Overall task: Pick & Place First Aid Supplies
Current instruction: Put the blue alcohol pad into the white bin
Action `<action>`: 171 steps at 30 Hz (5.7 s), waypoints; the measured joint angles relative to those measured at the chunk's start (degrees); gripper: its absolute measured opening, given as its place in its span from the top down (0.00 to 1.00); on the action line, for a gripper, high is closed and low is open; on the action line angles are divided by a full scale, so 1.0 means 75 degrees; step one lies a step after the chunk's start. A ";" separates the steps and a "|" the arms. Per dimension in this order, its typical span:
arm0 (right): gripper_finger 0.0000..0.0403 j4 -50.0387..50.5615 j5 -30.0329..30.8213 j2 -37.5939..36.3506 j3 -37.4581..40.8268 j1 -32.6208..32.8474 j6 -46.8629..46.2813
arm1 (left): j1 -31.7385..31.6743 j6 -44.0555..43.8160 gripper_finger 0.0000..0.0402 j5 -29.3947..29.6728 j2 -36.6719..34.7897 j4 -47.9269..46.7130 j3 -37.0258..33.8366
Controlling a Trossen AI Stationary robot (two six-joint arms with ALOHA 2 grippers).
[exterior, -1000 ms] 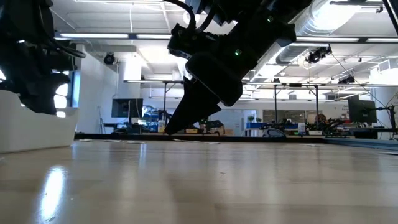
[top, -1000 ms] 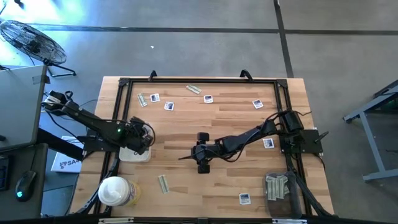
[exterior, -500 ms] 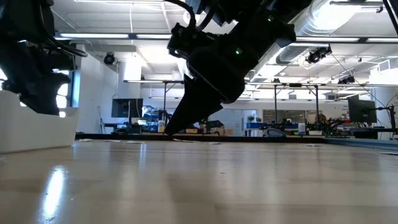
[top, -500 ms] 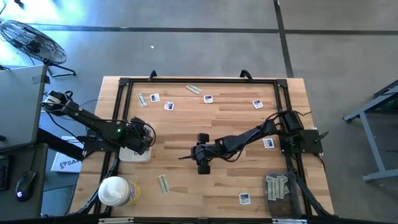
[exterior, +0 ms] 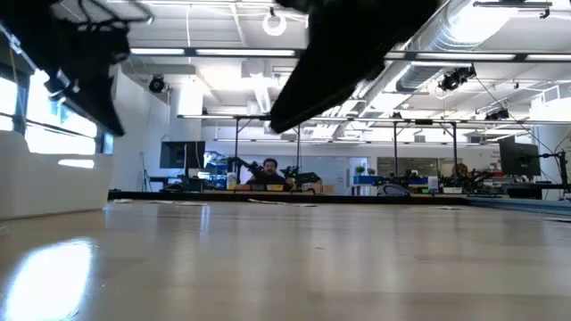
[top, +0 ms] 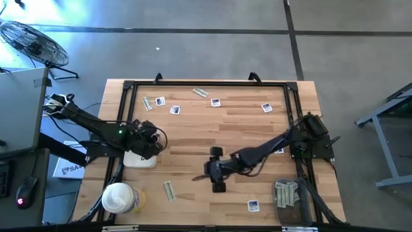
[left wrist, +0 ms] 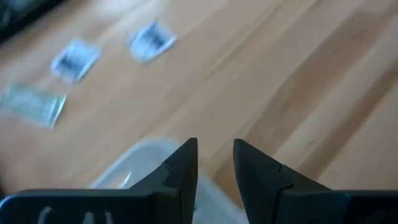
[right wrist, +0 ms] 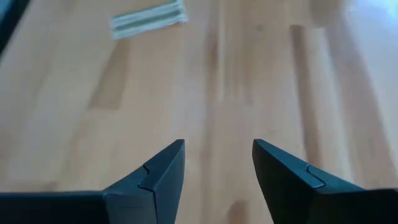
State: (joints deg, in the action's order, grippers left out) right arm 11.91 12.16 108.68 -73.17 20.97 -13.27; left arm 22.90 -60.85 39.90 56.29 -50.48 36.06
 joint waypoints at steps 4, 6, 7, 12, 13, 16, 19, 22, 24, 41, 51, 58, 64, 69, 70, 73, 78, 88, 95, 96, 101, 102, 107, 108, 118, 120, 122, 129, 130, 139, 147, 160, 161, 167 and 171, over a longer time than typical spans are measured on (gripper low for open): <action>0.55 0.0729 -0.0243 -0.0438 -0.0001 0.0476 -0.1163 | 0.0003 0.1801 0.75 0.0310 0.0000 0.1109 0.0189; 0.55 0.1094 -0.0510 -0.0541 -0.0003 0.0671 -0.2071 | 0.0000 0.2735 0.75 0.0375 0.0002 0.1680 0.0246; 0.55 0.1295 -0.0716 -0.0550 -0.0003 0.0757 -0.2543 | 0.0000 0.3150 0.75 0.0401 0.0000 0.1969 0.0251; 0.55 0.2131 -0.2396 -0.0496 -0.0003 0.1094 -0.5348 | 0.0000 0.4820 0.75 0.0563 0.0000 0.2924 0.0253; 0.55 0.2363 -0.2718 -0.0479 -0.0001 0.1158 -0.5936 | 0.0000 0.5054 0.75 0.0647 0.0003 0.3022 0.0251; 0.55 0.2840 -0.3305 -0.0477 0.0008 0.1354 -0.7154 | -0.0003 0.5450 0.75 0.1002 0.0003 0.3282 0.0250; 0.55 0.3171 -0.3444 -0.0477 0.0034 0.1535 -0.7794 | -0.0003 0.5561 0.75 0.1227 0.0003 0.3275 0.0250; 0.55 0.3147 -0.3490 -0.0463 0.0217 0.1713 -0.8431 | -0.0003 0.5574 0.75 0.1242 0.0003 0.3260 0.0250; 0.55 0.3128 -0.3704 -0.0463 0.0423 0.1849 -0.9001 | -0.0003 0.5666 0.75 0.1242 0.0003 0.3253 0.0250; 0.55 0.1439 -0.3866 -0.0454 0.1620 0.2256 -1.0940 | -0.0003 0.5679 0.75 0.1278 0.0003 0.3306 0.0250; 0.55 0.1090 -0.4695 0.0052 0.1594 0.2168 -1.1233 | -0.0003 0.5679 0.75 0.1213 0.0006 0.3282 0.0247; 0.55 0.1031 -0.3788 0.0051 0.1577 0.1676 -0.9958 | -0.0003 0.5676 0.75 0.1222 0.0006 0.3282 0.0247; 0.55 0.0431 -0.2699 0.0062 0.1582 0.1238 -0.8340 | -0.0003 0.5482 0.75 0.0948 0.0006 0.3279 0.0244; 0.55 0.0237 -0.1752 0.0071 0.1602 0.0854 -0.6917 | -0.0003 0.5184 0.75 0.0634 0.0006 0.3279 0.0241; 0.55 0.0256 -0.1609 0.0071 0.1600 0.0781 -0.6646 | -0.0003 0.5098 0.75 0.0561 0.0007 0.3283 0.0241; 0.55 0.0245 -0.1115 0.0077 0.1611 0.0511 -0.5759 | -0.0003 0.4877 0.75 0.0519 0.0094 0.3285 0.0241; 0.55 0.0307 -0.0484 0.0088 0.1620 0.0055 -0.4396 | -0.0003 0.4464 0.75 0.0528 0.0452 0.3616 0.0238; 0.55 -0.0043 0.0561 0.0131 0.1652 -0.0826 -0.1988 | -0.0003 0.4507 0.75 0.0023 0.2064 0.5237 0.0234; 0.55 -0.1307 0.1319 0.0096 0.1649 -0.0943 -0.0012 | -0.0006 0.5266 0.75 -0.0169 0.2986 0.6454 0.0232; 0.55 -0.1402 0.1256 0.0038 0.1645 -0.0875 0.0077 | -0.0006 0.5333 0.75 -0.0217 0.3055 0.6577 0.0232; 0.55 -0.0552 0.1763 -0.0316 0.1632 -0.0494 -0.0384 | -0.0006 0.5733 0.75 -0.0344 0.3469 0.7494 0.0232; 0.55 -0.0202 0.1993 -0.0357 0.1632 -0.0442 -0.0612 | -0.0006 0.5841 0.75 -0.0409 0.3559 0.7741 0.0232; 0.55 0.1117 0.2709 -0.0325 0.1635 -0.0482 -0.1791 | -0.0008 0.6546 0.75 -0.0792 0.4025 0.8616 0.0235; 0.55 0.1181 0.2677 -0.0270 0.1635 -0.0508 -0.1824 | -0.0006 0.6624 0.75 -0.0807 0.4080 0.8699 0.0235; 0.55 0.0131 0.2321 0.0373 0.1617 -0.0752 -0.0997 | -0.0697 0.6176 0.75 -0.1526 0.4367 0.8798 0.0239; 0.55 -0.0220 0.2238 0.0412 0.1614 -0.0769 -0.0809 | -0.0775 0.6136 0.75 -0.1649 0.4495 0.8806 0.0232; 0.55 -0.0585 0.2137 0.0422 0.1626 -0.0775 -0.0606 | -0.0773 0.6136 0.75 -0.1678 0.4760 0.9112 0.0244; 0.55 -0.1324 0.1984 0.0416 0.1626 -0.0754 -0.0279 | -0.1019 0.5841 0.75 -0.2205 0.5537 0.9785 0.0241; 0.55 -0.1269 0.2002 0.0375 0.1628 -0.0727 -0.0242 | -0.1138 0.5677 0.75 -0.2298 0.5616 0.9810 0.0247; 0.55 -0.1179 0.2245 0.0048 0.1626 -0.0474 -0.0221 | -0.1451 0.5489 0.75 -0.2593 0.6096 1.0549 0.0246; 0.55 -0.1099 0.2191 0.0044 0.1626 -0.0492 -0.0283 | -0.1454 0.5478 0.75 -0.2858 0.6716 1.1305 0.0247; 0.55 -0.1048 0.2191 0.0042 0.1626 -0.0495 -0.0255 | -0.1448 0.5702 0.85 -0.2505 0.7003 1.1567 0.0273; 0.55 -0.1048 0.2191 0.0042 0.1626 -0.0495 -0.0255 | -0.1448 0.5679 0.88 -0.2486 0.7003 1.1550 0.0273; 0.55 -0.1045 0.2191 0.0042 0.1626 -0.0495 -0.0252 | -0.1448 0.5644 0.97 -0.2299 0.7003 1.1492 0.0273; 0.55 -0.1006 0.2189 0.0039 0.1623 -0.0495 -0.0252 | -0.1445 0.5647 0.99 -0.2153 0.7006 1.1346 0.0276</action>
State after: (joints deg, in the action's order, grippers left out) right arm 4.37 28.58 108.97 -60.99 17.26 -15.16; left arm 12.05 -18.50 23.74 108.84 34.61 38.13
